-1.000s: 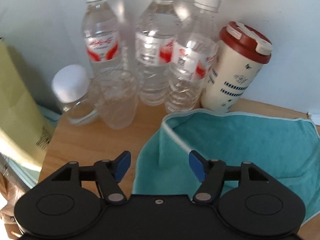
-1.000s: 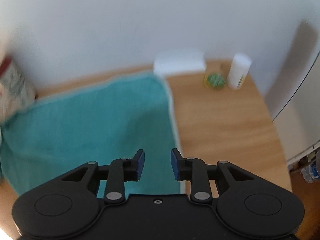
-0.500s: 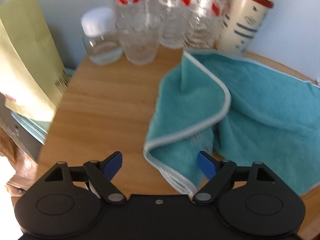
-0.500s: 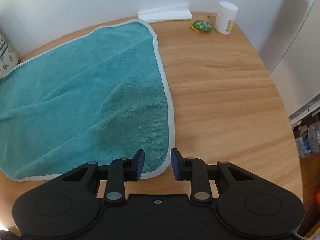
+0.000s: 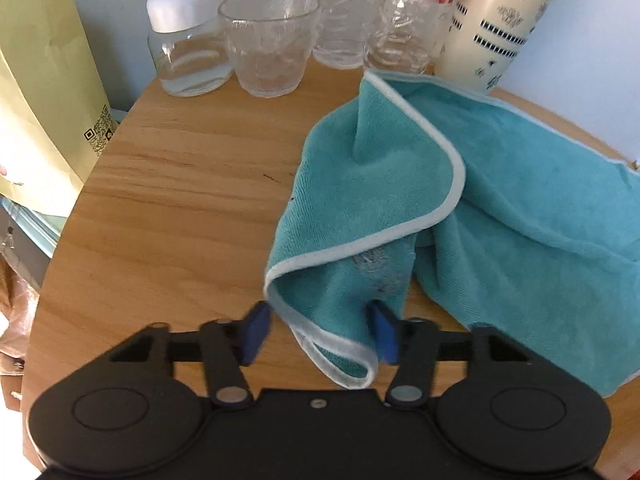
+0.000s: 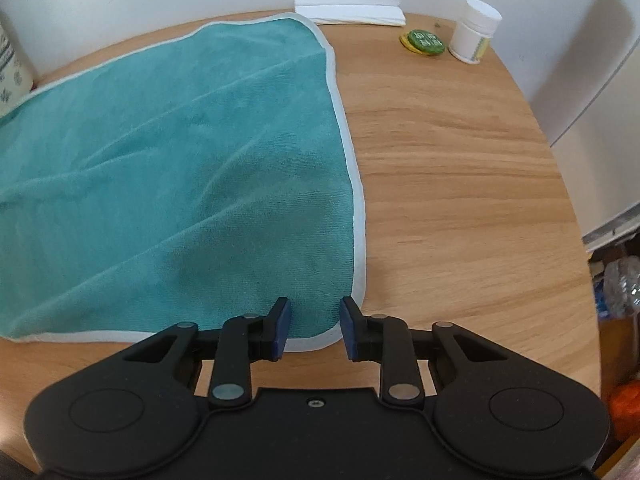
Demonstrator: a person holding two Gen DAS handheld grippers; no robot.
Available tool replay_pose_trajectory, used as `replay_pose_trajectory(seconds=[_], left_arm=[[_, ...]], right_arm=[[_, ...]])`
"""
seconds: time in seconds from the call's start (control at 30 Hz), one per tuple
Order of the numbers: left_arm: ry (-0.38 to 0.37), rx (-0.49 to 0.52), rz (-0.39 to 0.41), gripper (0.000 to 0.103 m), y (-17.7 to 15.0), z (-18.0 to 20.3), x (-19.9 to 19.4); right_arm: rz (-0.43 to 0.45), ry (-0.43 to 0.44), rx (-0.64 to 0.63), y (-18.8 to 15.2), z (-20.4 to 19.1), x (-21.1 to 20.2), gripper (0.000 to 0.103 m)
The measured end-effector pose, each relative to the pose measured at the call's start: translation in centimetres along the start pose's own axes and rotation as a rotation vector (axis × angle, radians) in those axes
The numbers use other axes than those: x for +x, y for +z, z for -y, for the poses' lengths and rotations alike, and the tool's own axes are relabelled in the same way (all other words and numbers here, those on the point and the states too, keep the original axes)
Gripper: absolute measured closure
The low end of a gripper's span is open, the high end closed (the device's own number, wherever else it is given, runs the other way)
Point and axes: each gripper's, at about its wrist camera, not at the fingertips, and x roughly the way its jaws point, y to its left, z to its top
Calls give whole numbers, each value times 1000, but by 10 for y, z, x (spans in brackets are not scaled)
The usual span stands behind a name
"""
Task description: Fold towel
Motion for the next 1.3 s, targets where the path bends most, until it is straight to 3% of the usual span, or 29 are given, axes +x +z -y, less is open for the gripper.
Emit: replay_pose_trajectory(seconds=[0.07, 0.13, 0.33, 0.6, 0.67, 0.8, 0.9, 1.17, 1.3], left_arm=[[-14, 2, 3, 82, 1, 0, -1], [-43, -10, 4, 86, 1, -3, -3], [-84, -2, 34, 92, 0, -11, -22], [-166, -35, 58, 94, 3, -26, -68], [-228, -71, 52, 95, 5, -33, -88], [-216, 44, 45, 95, 8, -27, -109], [-231, -12, -1, 95, 16, -33, -102], [-267, -107, 93, 95, 80, -17, -42], [-273, -128, 80, 94, 108, 5, -6]], right_arm=[[-4, -13, -23, -1, -2, 1, 90], [-20, -25, -40, -4, -3, 0, 93], [-63, -38, -25, -16, 17, -4, 93], [-101, -117, -32, -30, 38, -7, 93], [-111, -139, -35, -32, 44, -7, 93], [-128, -171, -38, -31, 56, -5, 93], [-123, -220, -74, -29, 56, -1, 94], [-128, -286, -127, -24, 47, 3, 94], [-140, -300, -144, -21, 47, 8, 97]])
